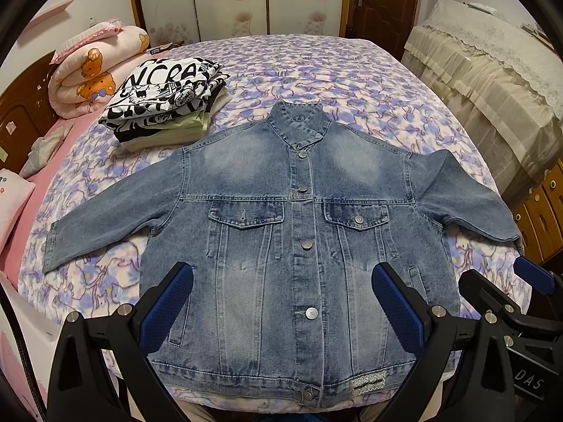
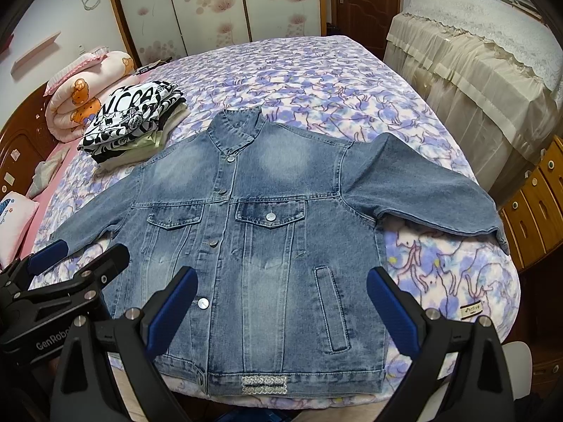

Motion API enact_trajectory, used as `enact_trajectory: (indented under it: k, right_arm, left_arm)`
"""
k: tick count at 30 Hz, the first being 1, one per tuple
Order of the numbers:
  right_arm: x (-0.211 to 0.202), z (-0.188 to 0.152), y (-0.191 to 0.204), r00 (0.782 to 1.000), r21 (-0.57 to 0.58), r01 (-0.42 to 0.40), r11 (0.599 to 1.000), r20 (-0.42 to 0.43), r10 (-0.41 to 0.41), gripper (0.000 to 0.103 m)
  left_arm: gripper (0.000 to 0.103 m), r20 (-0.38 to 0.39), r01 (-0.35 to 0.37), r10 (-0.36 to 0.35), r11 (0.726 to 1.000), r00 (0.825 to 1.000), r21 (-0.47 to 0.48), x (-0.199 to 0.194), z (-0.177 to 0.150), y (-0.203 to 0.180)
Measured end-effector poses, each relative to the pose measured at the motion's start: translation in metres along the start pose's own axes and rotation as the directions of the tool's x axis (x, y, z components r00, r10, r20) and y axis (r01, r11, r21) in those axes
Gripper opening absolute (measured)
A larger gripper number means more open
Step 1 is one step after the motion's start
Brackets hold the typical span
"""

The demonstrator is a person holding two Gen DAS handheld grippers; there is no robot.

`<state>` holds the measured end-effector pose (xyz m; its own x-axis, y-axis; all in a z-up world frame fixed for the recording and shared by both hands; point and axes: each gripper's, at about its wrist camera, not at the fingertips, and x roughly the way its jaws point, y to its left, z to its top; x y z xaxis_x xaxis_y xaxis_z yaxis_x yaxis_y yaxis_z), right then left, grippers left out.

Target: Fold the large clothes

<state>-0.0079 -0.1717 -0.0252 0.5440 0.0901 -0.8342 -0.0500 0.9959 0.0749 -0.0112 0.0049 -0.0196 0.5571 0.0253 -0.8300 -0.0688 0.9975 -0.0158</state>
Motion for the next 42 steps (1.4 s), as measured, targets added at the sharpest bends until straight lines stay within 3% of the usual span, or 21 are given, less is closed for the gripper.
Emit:
enact_trajectory:
  k: [42]
  right_arm:
    - [0.0043, -0.0037, 0.0007, 1.000, 0.003, -0.004, 1.000, -0.012, 0.004, 0.097]
  left_arm:
    - [0.100, -0.010, -0.004, 0.004, 1.000, 1.000, 0.000, 0.0046, -0.0071, 0.0015]
